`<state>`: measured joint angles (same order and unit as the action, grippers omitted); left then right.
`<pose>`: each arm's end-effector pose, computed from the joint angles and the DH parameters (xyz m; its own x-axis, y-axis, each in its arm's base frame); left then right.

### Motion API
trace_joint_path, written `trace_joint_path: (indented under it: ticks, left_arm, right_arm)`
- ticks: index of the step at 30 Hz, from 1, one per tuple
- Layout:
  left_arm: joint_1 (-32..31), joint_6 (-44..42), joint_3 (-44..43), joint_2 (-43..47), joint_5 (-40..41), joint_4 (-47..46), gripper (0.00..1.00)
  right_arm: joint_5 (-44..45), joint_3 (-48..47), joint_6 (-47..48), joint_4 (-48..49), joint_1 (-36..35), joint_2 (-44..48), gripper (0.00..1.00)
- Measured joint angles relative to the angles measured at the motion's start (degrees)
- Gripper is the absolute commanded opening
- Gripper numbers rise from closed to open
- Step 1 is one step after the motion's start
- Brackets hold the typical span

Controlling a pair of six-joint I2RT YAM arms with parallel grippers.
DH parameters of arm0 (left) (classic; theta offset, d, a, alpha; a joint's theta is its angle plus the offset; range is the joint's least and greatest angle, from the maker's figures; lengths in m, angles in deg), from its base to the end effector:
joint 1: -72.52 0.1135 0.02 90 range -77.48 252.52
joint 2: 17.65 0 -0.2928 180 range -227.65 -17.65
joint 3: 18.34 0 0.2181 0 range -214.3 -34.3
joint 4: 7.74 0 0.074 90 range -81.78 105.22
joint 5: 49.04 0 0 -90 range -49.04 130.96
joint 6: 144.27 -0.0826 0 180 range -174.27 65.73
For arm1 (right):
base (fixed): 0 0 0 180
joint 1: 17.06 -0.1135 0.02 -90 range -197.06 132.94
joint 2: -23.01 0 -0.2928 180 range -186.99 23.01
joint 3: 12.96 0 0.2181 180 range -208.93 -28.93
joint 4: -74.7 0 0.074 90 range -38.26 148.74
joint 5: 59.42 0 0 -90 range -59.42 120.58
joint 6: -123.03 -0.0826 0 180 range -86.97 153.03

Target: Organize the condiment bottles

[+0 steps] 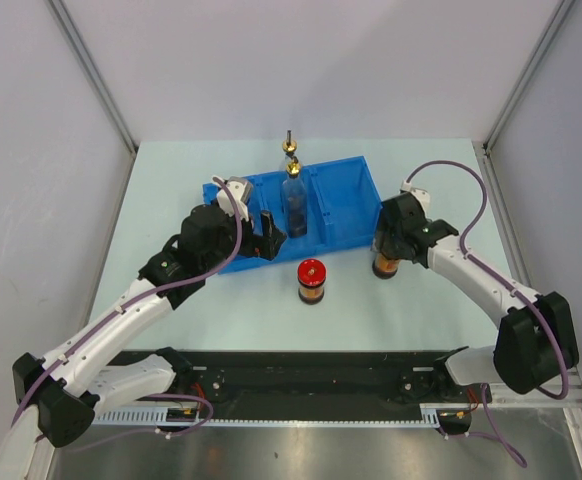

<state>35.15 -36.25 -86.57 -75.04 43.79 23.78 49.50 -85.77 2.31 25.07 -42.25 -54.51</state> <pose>0.1796 -0.1320 0.3459 -0.4431 -0.0504 -0.8951 0.4548 0.8478 -0.2728 0.2492 0.0876 0.2579 -0.7504 0.1811 -0.6357 0.1765 0.9817 0.0713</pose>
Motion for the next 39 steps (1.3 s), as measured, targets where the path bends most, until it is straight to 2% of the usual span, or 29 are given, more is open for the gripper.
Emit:
trace_joint_path:
  ticks: [10,16,22,26,33,39]
  left_arm:
    - [0.0,0.0,0.0,0.0,-0.02,0.0,1.0]
    - [0.0,0.0,0.0,0.0,-0.02,0.0,1.0]
    - [0.0,0.0,0.0,0.0,0.0,0.0,1.0]
    - [0.0,0.0,0.0,-0.28,-0.02,0.0,1.0]
    - [-0.02,-0.04,0.0,-0.9,-0.02,0.15,1.0]
    - [-0.02,-0.07,0.0,-1.51,-0.02,0.22,1.0]
  right_arm:
    - [-0.26,-0.59,1.75,-4.09,0.57,4.79,0.0]
    - [-1.4,-9.62,4.2,-6.25,0.57,5.14,0.0]
    - [-2.67,-20.26,6.86,-3.78,0.57,2.14,0.0]
    - [-3.17,-27.3,8.85,-0.76,0.55,-4.68,0.0]
    - [-4.02,-41.88,12.11,0.63,0.57,-23.47,0.0]
    - [-4.85,-49.22,13.25,0.15,0.55,-34.71,0.0]
